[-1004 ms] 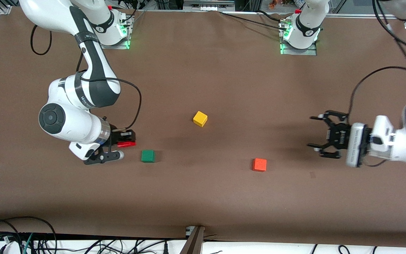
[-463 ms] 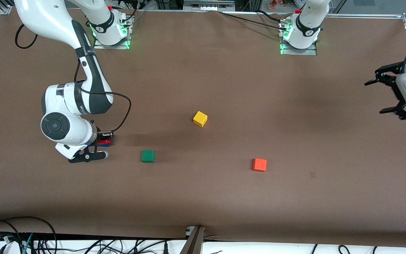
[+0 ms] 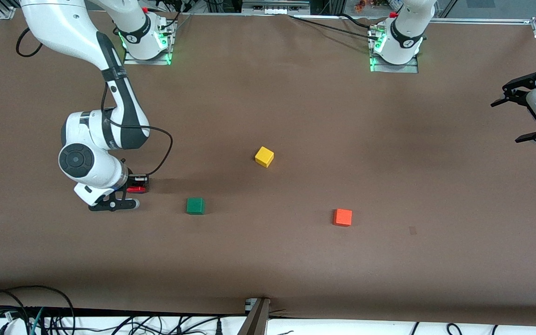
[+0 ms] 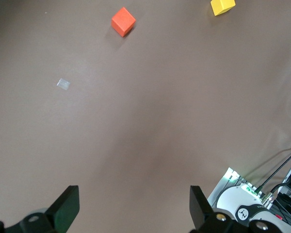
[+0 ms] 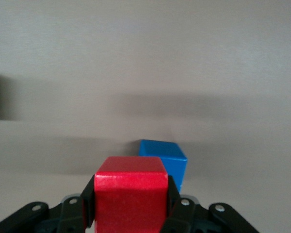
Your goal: Pass red block to right arm, stack on blue
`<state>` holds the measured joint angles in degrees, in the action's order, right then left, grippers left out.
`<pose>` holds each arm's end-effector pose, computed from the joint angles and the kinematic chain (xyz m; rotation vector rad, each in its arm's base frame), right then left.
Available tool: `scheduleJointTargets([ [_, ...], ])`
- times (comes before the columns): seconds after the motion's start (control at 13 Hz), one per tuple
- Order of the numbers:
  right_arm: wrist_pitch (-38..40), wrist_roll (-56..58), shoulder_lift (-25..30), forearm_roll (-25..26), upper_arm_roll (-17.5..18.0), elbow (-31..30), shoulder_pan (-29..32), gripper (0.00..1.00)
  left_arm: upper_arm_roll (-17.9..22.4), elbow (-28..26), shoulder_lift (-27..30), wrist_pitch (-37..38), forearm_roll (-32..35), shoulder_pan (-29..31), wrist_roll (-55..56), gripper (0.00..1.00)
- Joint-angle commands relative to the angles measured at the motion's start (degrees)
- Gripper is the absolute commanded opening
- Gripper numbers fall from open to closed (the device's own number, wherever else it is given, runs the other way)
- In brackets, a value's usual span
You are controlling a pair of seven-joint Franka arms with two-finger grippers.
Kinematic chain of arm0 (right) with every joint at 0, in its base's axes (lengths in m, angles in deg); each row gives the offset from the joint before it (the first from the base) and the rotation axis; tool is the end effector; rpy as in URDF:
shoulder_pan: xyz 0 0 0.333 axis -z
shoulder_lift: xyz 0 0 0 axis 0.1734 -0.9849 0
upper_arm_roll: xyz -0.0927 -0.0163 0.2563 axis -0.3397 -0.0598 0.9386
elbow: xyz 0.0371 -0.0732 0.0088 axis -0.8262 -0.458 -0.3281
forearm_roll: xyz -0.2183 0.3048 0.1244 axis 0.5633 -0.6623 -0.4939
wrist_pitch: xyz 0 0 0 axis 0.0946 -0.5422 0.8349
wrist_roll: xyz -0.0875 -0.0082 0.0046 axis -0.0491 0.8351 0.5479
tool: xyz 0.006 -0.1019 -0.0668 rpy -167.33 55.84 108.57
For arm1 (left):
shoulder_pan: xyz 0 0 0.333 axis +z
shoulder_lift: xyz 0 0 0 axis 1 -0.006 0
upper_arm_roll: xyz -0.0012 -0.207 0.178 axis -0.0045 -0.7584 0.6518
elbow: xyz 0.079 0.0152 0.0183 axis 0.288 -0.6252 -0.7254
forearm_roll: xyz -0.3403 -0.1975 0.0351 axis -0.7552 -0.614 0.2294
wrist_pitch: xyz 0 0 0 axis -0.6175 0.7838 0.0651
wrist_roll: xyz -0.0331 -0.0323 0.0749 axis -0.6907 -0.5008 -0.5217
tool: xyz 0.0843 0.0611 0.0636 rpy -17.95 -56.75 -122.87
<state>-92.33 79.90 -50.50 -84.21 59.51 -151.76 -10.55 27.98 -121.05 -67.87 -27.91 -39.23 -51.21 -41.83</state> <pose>0.6268 0.0939 0.2182 3.0180 0.1061 -0.1226 0.5851 0.0155 0.5673 2.6228 -1.3363 -0.1611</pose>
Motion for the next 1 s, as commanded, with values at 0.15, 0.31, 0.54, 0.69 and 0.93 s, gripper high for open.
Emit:
scheduleJointTargets([
  [0.15,-3.7,-1.1,3.2,0.8,-1.4,-4.9,-0.5,0.00,4.2,-2.0,8.1,-0.1,4.0,-6.8,4.8,1.00],
  [0.31,-3.8,-1.2,3.2,0.5,-1.4,-5.3,-0.4,0.00,14.9,-3.2,11.4,-0.5,3.7,-16.9,6.0,1.00],
  [0.54,-7.2,-1.1,3.3,0.4,-1.5,-7.7,-0.4,0.00,27.1,-10.2,16.6,-5.9,3.2,-27.7,16.4,1.00],
  [0.69,-7.8,-1.1,3.3,0.4,-1.5,-8.2,-0.4,0.00,31.7,-15.3,19.0,-8.9,3.0,-31.2,25.0,1.00],
  [0.93,-7.8,-1.1,3.3,0.3,-1.5,-8.3,-0.4,0.00,33.1,-18.3,21.5,-12.7,2.4,-31.6,29.6,1.00],
])
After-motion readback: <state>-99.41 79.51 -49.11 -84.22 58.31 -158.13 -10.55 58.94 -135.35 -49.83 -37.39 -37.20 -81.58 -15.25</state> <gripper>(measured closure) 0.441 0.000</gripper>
